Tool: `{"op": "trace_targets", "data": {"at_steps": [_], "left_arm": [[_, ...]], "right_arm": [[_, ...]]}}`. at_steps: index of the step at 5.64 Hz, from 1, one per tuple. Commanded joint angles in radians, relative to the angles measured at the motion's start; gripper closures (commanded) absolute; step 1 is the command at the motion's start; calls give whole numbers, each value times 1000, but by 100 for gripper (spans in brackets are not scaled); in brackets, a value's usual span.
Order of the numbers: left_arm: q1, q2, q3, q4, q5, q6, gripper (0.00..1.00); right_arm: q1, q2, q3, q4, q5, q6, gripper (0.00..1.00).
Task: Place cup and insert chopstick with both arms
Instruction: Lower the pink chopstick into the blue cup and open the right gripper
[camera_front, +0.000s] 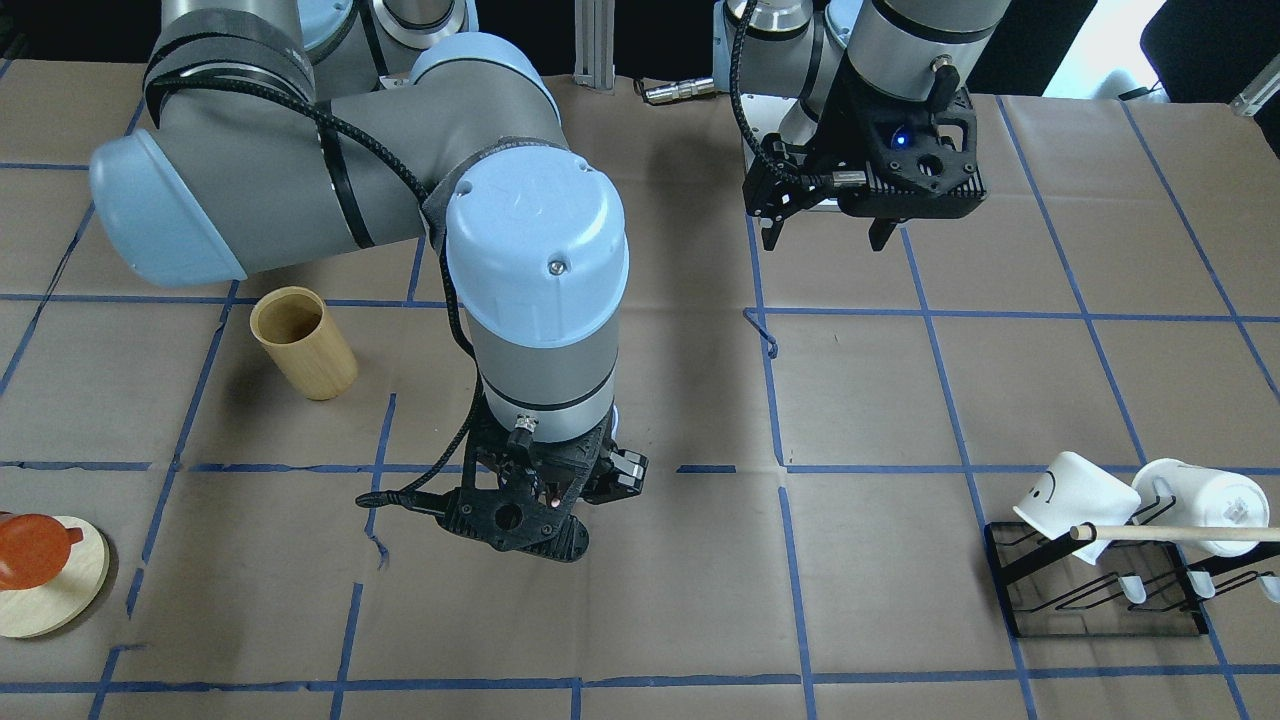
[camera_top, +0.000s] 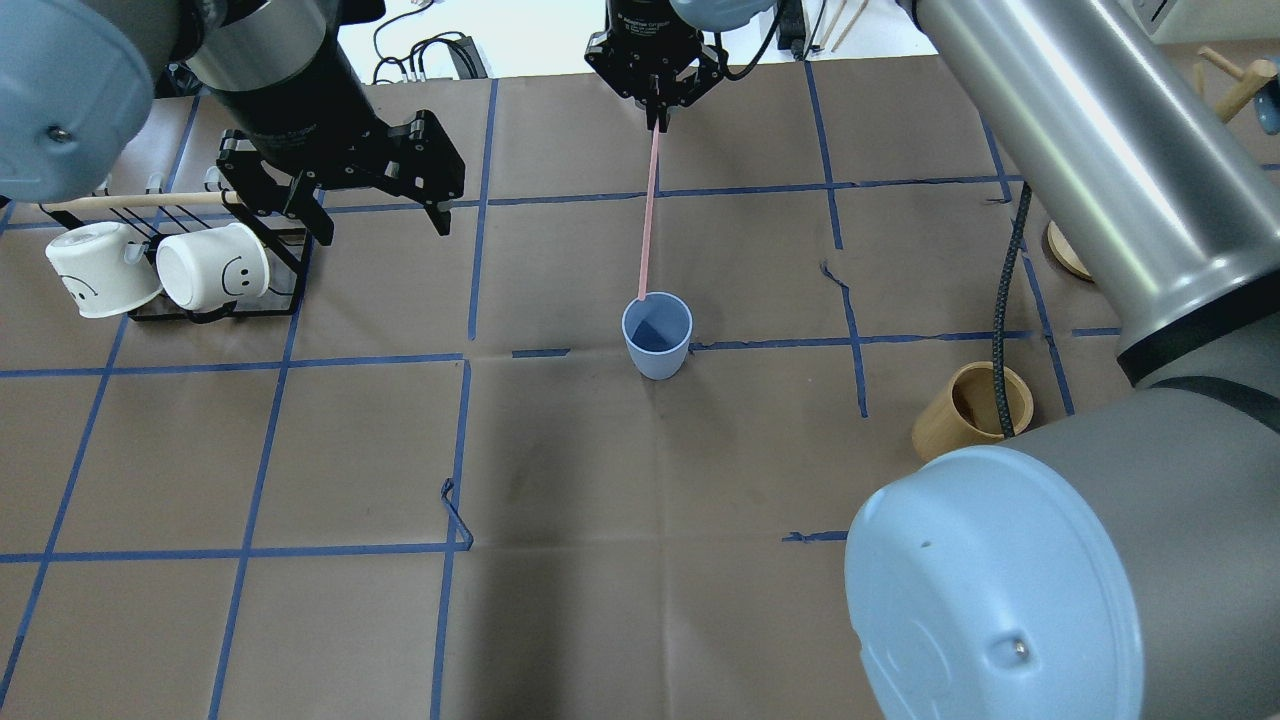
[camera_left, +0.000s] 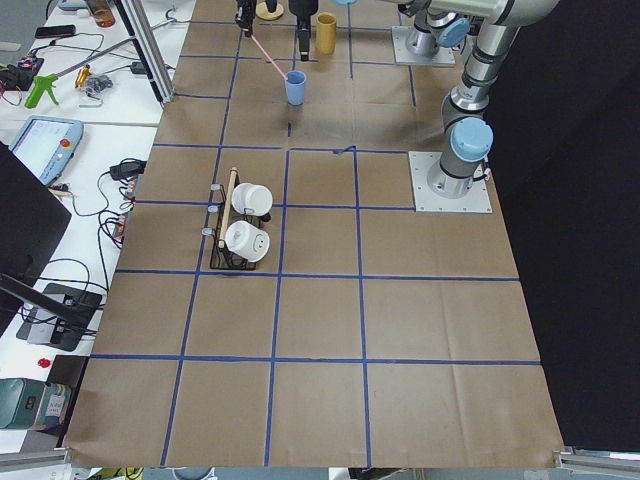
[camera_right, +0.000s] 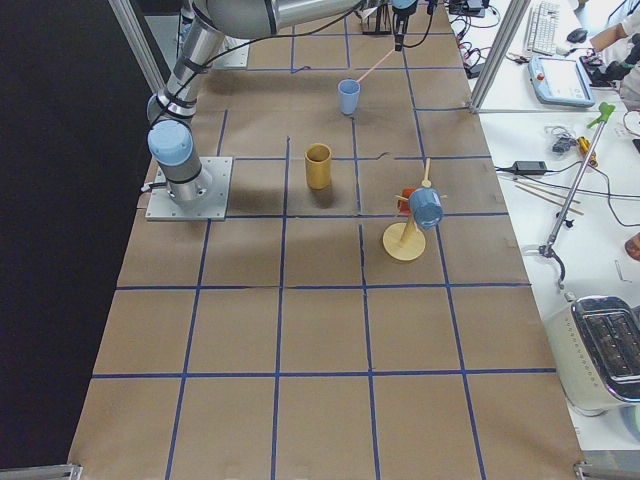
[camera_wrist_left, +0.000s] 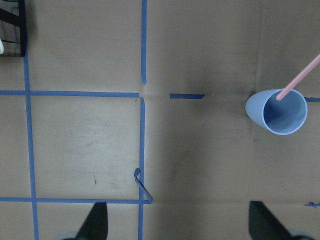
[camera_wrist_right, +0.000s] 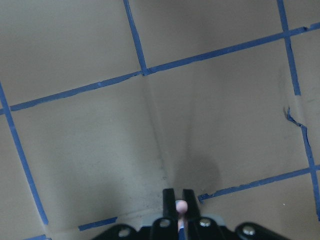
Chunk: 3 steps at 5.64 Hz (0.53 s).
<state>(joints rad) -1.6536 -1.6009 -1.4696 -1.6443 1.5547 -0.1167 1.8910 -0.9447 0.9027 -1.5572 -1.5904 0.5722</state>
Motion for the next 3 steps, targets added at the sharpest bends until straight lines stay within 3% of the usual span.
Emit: {"op": "trace_targets", "data": {"at_steps": [1, 3], "left_arm": [[-2, 16, -17, 0, 4, 2, 1], [-2, 18, -17, 0, 5, 2, 1]], "right_arm": [[0, -14, 41, 9, 1, -2, 92], [0, -9, 79, 2, 3, -8, 92]]}}
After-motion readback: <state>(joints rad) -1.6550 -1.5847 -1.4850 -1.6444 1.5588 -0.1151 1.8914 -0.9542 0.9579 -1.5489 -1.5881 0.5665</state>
